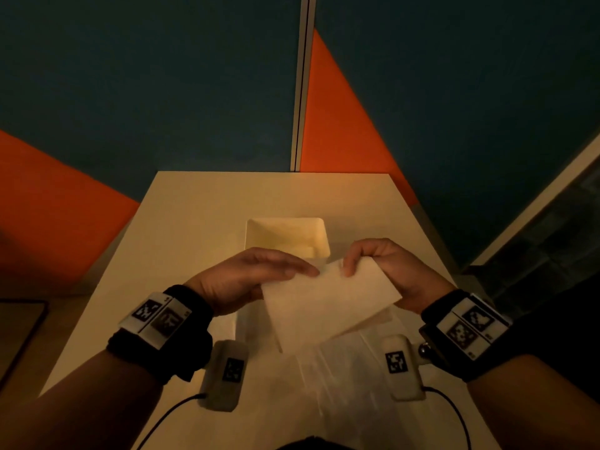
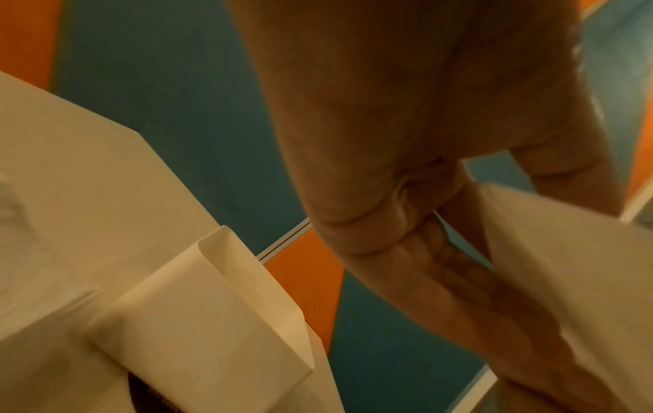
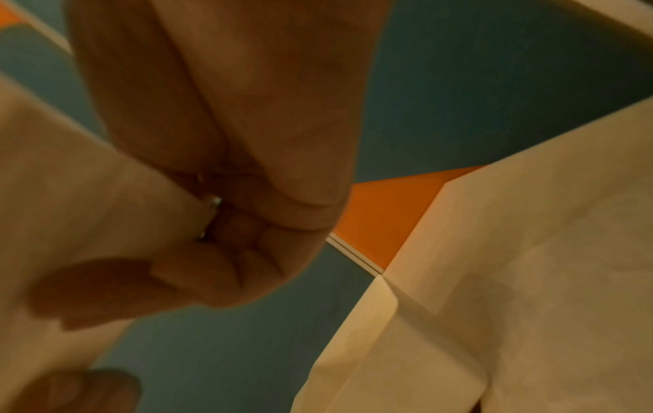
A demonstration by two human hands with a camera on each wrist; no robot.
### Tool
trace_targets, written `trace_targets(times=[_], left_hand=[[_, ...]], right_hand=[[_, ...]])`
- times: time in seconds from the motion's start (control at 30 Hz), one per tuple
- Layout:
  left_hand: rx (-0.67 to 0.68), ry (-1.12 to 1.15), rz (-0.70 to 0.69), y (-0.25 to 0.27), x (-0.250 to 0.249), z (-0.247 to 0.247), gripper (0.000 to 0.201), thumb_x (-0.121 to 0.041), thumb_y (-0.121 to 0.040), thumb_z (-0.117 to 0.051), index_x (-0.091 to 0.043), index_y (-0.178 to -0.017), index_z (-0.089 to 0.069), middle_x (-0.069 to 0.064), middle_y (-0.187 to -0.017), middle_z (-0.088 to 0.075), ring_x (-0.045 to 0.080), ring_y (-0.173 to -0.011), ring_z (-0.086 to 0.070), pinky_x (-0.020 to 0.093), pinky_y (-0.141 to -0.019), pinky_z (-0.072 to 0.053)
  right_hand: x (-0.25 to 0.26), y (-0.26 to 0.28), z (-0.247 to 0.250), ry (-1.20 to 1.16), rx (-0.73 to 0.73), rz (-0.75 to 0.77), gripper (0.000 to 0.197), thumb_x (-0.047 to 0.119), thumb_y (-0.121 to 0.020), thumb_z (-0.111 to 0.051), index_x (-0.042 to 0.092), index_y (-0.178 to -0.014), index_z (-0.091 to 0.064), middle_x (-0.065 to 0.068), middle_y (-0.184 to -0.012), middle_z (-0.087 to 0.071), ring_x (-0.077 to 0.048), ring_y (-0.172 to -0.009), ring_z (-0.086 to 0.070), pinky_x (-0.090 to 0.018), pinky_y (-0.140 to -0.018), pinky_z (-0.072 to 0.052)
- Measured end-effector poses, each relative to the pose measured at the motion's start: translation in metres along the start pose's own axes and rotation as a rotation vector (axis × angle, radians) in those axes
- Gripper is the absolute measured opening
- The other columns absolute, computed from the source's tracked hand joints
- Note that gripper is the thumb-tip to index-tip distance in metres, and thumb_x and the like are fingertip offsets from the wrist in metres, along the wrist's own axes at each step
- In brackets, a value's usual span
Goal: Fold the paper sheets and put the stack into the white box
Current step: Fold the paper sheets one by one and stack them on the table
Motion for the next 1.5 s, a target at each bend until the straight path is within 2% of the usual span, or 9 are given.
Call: trace_targets(times=[0.07, 0.2, 0.3, 0.4, 0.57, 0.8, 0.97, 1.2, 1.5], left_hand=[[0.017, -0.039, 0.026, -0.004, 0.003, -0.008, 0.019, -0.02, -0.076, -0.067, -0.021, -0.092, -0.076, 0.0, -0.098, -0.072, 0.013, -0.09, -0.067, 0.022, -0.077, -0.052], [0.007, -0.009, 0.035, -0.011, 0.01, -0.016, 0.024, -0.007, -0.075, -0.06, -0.019, -0.085, -0.077, 0.005, -0.092, -0.073, 0.014, -0.083, -0.068, 0.024, -0.075, -0.054], [-0.084, -0.015, 0.02, -0.009, 0.013, -0.004, 0.02, -0.005, -0.071, -0.068, -0.02, -0.08, -0.077, 0.004, -0.091, -0.072, 0.016, -0.081, -0.067, 0.028, -0.075, -0.055], [-0.215, 0.013, 0.006, -0.003, 0.018, 0.016, 0.025, -0.002, -0.069, -0.072, -0.019, -0.086, -0.076, 0.005, -0.1, -0.07, 0.017, -0.084, -0.066, 0.028, -0.073, -0.056], [-0.436, 0.064, 0.025, 0.018, 0.033, 0.054, 0.044, 0.003, -0.083, -0.057, -0.024, -0.117, -0.062, 0.006, -0.114, -0.065, 0.022, -0.089, -0.067, 0.036, -0.071, -0.058], [-0.714, 0.049, 0.135, 0.055, 0.076, 0.103, 0.04, -0.001, -0.088, -0.054, -0.023, -0.121, -0.057, 0.003, -0.113, -0.06, 0.036, -0.097, -0.06, 0.043, -0.078, -0.053], [-0.809, -0.059, 0.206, 0.069, 0.101, 0.121, 0.041, 0.0, -0.087, -0.058, -0.023, -0.121, -0.058, -0.003, -0.105, -0.057, 0.029, -0.092, -0.06, 0.036, -0.069, -0.052], [-0.912, -0.382, 0.295, 0.081, 0.119, 0.144, 0.041, -0.004, -0.081, -0.068, -0.024, -0.116, -0.064, 0.011, -0.12, -0.059, 0.033, -0.102, -0.058, 0.047, -0.096, -0.046], [-0.938, -0.617, 0.306, 0.081, 0.118, 0.144, 0.05, -0.007, -0.074, -0.075, -0.021, -0.121, -0.062, 0.009, -0.123, -0.057, 0.029, -0.099, -0.058, 0.038, -0.091, -0.046]], right_hand=[[0.004, -0.002, -0.013, 0.063, 0.085, 0.016, 0.052, -0.009, -0.085, -0.046, 0.022, -0.048, -0.065, -0.001, -0.073, -0.062, -0.014, -0.066, -0.058, -0.021, -0.054, -0.049], [0.008, -0.006, -0.029, 0.116, 0.186, 0.044, 0.05, -0.01, -0.084, -0.05, 0.025, -0.054, -0.07, 0.0, -0.073, -0.065, -0.014, -0.07, -0.059, -0.023, -0.066, -0.051], [0.005, -0.005, -0.025, 0.049, 0.176, 0.033, 0.033, 0.001, -0.086, -0.055, 0.03, -0.082, -0.071, -0.009, -0.089, -0.064, -0.024, -0.077, -0.055, -0.029, -0.064, -0.048], [-0.014, -0.008, 0.005, 0.029, -0.022, -0.066, 0.029, 0.005, -0.091, -0.052, 0.022, -0.113, -0.059, -0.009, -0.093, -0.063, -0.022, -0.075, -0.054, -0.028, -0.06, -0.043], [-0.073, -0.009, 0.062, 0.559, -0.339, -0.285, 0.023, 0.011, -0.087, -0.062, 0.015, -0.109, -0.057, -0.006, -0.103, -0.059, -0.016, -0.087, -0.055, -0.027, -0.07, -0.044], [-0.155, 0.002, 0.059, 1.089, -0.079, -0.53, 0.071, 0.037, -0.077, -0.071, 0.025, -0.138, -0.038, 0.0, -0.142, -0.035, -0.024, -0.128, -0.039, -0.039, -0.105, -0.037], [-0.164, 0.004, 0.055, 1.178, -0.085, -0.501, 0.083, 0.046, -0.07, -0.075, 0.03, -0.14, -0.033, 0.003, -0.143, -0.029, -0.025, -0.129, -0.035, -0.042, -0.102, -0.038], [-0.166, 0.005, 0.065, 1.209, -0.17, -0.575, 0.096, 0.052, -0.063, -0.078, 0.028, -0.141, -0.027, 0.0, -0.145, -0.024, -0.028, -0.13, -0.033, -0.044, -0.104, -0.035], [-0.172, 0.012, 0.087, 0.992, -0.367, -0.687, 0.111, 0.038, -0.059, -0.087, 0.021, -0.144, -0.018, -0.013, -0.138, -0.029, -0.034, -0.124, -0.041, -0.046, -0.101, -0.043]])
Point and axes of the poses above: each hand's wrist, its own y-axis away from the middle knuckle, its own z-axis out of the back of the hand, x = y × z, the point moved 8 cm from there along -y, towards the middle knuckle
